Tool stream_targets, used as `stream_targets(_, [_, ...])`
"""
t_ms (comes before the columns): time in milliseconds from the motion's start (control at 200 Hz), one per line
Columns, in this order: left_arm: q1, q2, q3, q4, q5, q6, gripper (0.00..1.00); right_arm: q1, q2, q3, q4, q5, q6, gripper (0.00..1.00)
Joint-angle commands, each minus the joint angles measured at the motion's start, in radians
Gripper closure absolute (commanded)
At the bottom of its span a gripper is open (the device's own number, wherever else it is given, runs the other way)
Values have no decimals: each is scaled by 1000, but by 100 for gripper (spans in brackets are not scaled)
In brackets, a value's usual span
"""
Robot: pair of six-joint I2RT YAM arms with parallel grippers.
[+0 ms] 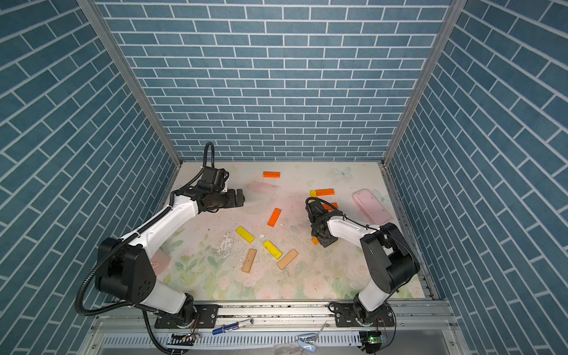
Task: Assemble the number 6 with building blocks
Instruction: Place the building block at the center of the board.
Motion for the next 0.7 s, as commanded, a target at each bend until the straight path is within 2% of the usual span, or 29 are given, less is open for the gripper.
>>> stream_targets(0, [-5,23,-3,-3,-1,-14,1,-10,22,-8,22,11,146,81])
stream_targets(205, [-6,27,0,-5,0,-12,1,-34,25,5,5,37,181,78])
stream_targets(310, [-6,26,1,-4,5,-11,1,-47,21,10,0,48,182,72])
stream_targets(395, [-6,24,-1,-1,5,-9,1,-57,14,16,3,51,168,63])
stream_targets(555, [-6,20,0,-1,8,-5,1,-61,-18,59,-34,73,67,48])
stream_targets(695, [-6,15,-1,-1,10,7,1,-61,-62,108,-111,93,-97,47])
